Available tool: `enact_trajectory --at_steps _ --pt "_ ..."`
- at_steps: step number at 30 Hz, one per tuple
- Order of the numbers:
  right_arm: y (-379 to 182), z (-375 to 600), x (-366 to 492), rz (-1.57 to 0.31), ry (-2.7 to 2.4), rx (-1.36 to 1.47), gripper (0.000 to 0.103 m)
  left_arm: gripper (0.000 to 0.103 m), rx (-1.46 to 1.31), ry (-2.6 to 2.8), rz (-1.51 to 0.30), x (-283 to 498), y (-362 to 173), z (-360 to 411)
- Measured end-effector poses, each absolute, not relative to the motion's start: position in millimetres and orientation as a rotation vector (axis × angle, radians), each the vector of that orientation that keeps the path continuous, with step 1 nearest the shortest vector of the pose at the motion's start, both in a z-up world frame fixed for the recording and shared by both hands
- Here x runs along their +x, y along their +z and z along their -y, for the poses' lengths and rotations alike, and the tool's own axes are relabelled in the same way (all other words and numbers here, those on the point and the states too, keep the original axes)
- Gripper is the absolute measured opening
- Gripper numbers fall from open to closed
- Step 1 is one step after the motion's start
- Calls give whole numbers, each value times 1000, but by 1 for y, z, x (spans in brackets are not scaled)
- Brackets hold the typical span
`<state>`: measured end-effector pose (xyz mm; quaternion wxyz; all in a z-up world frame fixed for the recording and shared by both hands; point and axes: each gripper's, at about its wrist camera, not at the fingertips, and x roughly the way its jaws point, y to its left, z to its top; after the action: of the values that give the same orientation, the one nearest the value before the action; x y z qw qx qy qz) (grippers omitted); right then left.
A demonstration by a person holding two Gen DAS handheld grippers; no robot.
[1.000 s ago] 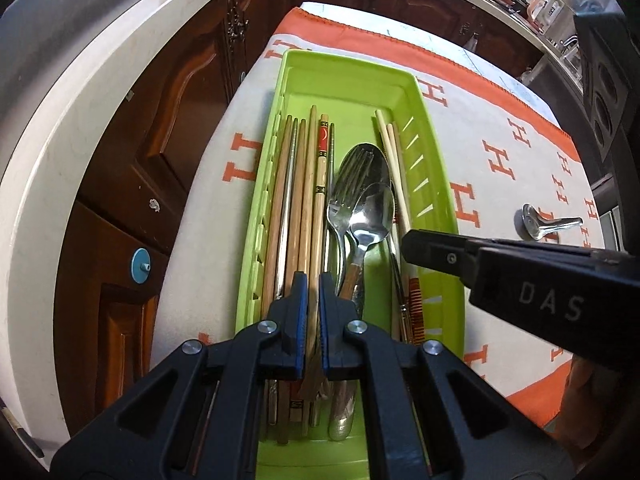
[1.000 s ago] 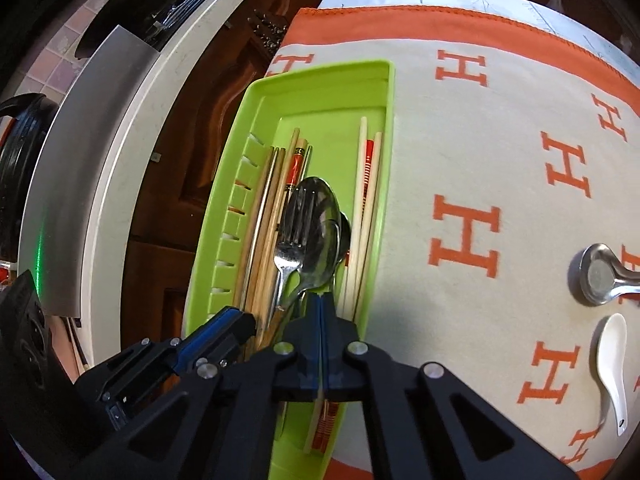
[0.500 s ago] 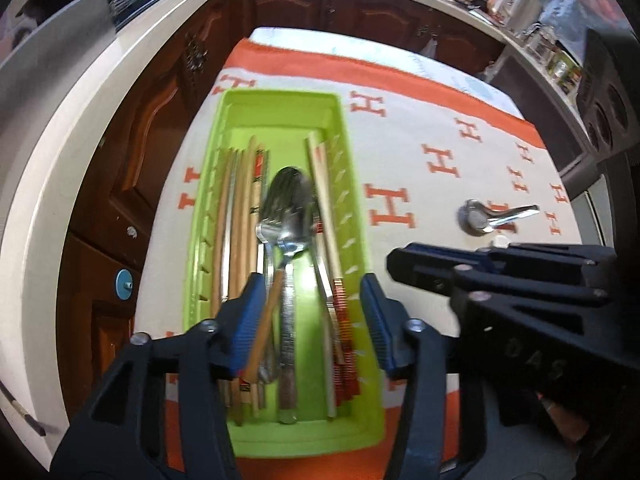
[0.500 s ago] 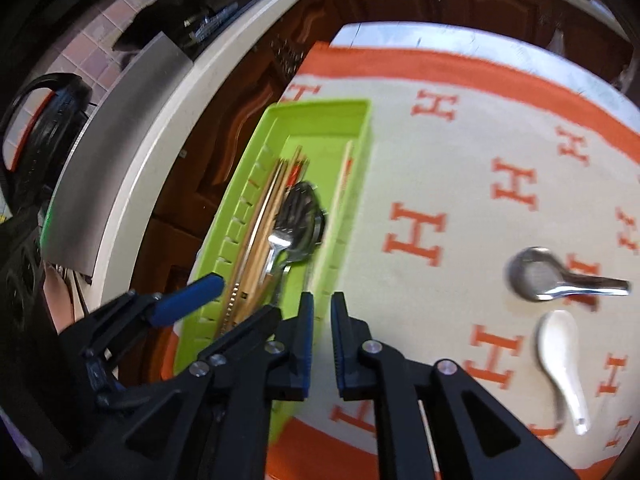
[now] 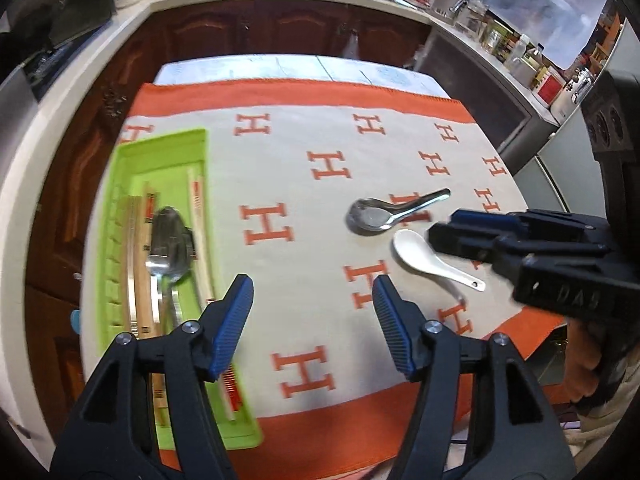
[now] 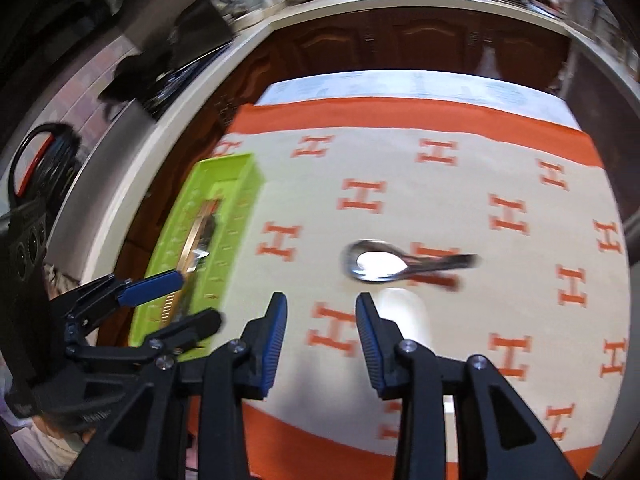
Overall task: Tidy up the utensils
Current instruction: 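Close the right tool on the white ceramic spoon while the left tool grasps the steel spoon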
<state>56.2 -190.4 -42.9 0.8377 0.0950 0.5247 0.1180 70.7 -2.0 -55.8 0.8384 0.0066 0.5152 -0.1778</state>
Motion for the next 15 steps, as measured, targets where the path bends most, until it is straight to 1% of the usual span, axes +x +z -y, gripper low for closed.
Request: enact_trajectory --at_steps 7,15 --pt "-80 240 62 -1176 163 180 36 59 -4 -390 -1152 89 -77 29" --pt "-131 233 81 -1247 194 84 35 59 -49 -406 -1233 112 -109 49"
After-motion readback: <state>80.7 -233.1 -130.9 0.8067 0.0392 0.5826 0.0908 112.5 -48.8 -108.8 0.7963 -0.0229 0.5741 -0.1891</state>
